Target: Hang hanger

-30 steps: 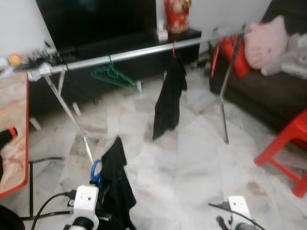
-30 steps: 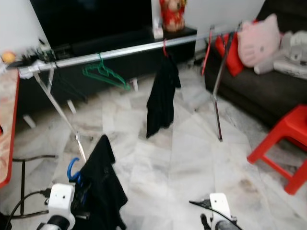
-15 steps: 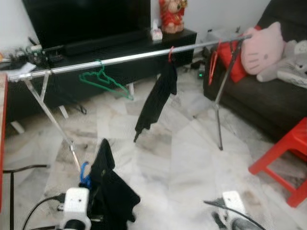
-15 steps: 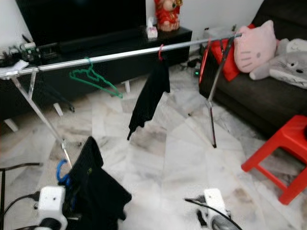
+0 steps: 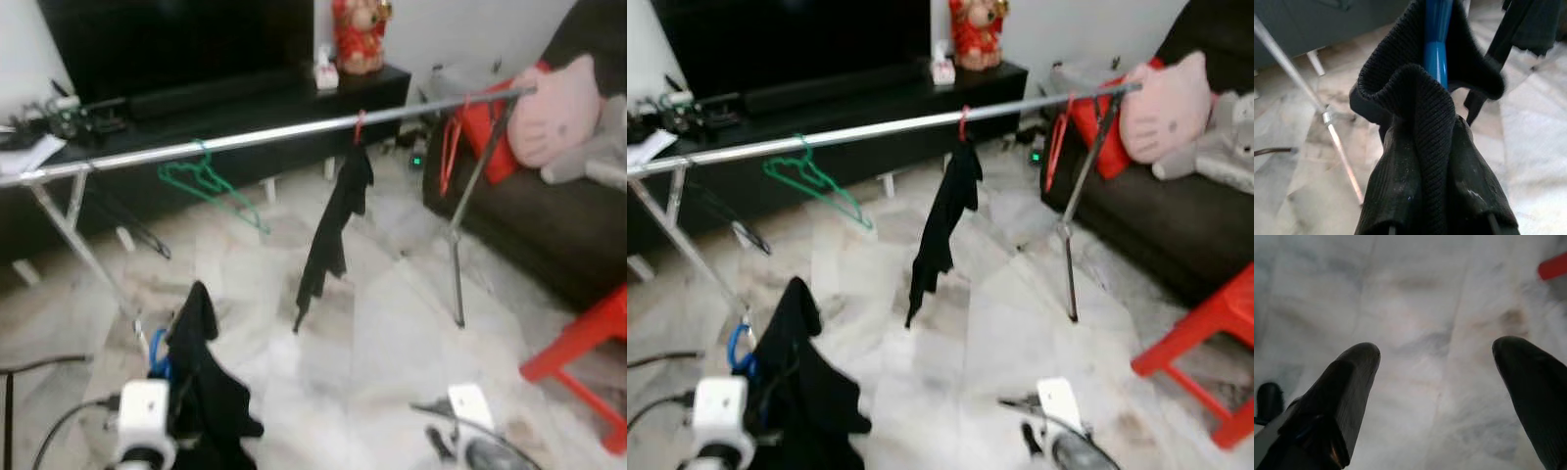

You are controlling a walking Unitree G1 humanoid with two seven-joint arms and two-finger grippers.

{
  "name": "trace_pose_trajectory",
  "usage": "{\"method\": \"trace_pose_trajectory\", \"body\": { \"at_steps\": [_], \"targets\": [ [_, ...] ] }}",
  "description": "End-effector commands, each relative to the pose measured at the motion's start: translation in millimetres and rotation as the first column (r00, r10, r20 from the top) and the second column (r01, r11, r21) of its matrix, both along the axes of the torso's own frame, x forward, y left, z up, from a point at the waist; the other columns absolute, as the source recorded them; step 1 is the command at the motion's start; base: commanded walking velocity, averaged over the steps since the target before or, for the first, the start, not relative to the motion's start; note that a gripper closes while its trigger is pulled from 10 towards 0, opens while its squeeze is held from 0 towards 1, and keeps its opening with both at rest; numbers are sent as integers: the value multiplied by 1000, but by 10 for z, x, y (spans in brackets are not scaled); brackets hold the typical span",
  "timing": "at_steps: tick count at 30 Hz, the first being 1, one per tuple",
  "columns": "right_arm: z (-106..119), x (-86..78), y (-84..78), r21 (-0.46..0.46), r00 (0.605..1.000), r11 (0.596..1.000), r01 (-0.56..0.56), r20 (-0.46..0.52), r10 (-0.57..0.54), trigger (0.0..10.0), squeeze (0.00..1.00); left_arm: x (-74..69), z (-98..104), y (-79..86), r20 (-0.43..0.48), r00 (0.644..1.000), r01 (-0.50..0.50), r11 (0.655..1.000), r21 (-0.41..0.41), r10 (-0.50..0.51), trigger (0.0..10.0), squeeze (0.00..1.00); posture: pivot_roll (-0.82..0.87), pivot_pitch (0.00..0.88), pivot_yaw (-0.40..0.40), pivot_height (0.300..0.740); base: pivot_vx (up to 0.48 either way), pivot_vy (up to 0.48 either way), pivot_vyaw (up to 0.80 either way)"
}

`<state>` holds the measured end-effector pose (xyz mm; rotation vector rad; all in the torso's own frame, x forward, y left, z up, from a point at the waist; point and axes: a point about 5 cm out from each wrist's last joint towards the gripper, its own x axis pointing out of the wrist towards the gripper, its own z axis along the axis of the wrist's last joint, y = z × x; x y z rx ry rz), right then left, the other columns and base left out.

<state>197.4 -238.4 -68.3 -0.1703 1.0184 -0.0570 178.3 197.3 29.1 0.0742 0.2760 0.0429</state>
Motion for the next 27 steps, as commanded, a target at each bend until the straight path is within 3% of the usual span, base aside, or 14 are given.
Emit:
{"method": "trace_pose_trajectory", "body": {
  "at_steps": [1, 11, 19, 27],
  "targets": [
    [13, 57, 69, 13, 1000, 1000, -11, 16, 11, 10000, 0, 35, 90, 89, 44, 999, -24, 1000, 10, 24, 10000, 0, -33, 0, -18, 732, 0, 0, 0],
    [22, 70, 62, 3, 999, 999, -36, 12, 36, 10000, 0, 30, 66, 82, 29, 999, -36, 999, -6, 36, 10000, 0, -29, 0, -23, 732, 0, 0, 0],
    [25, 74, 62, 9, 999, 999, -41, 14, 41, 10000, 0, 24, 58, 97, 23, 999, -48, 999, 12, 48, 10000, 0, -30, 0, -26, 732, 0, 0, 445],
    [27, 75, 59, -7, 998, 998, -69, 5, 70, 10000, 0, 25, 61, 115, 19, 998, -53, 998, 22, 52, 10000, 0, -29, 0, -24, 732, 0, -245, 0]
  ]
}}
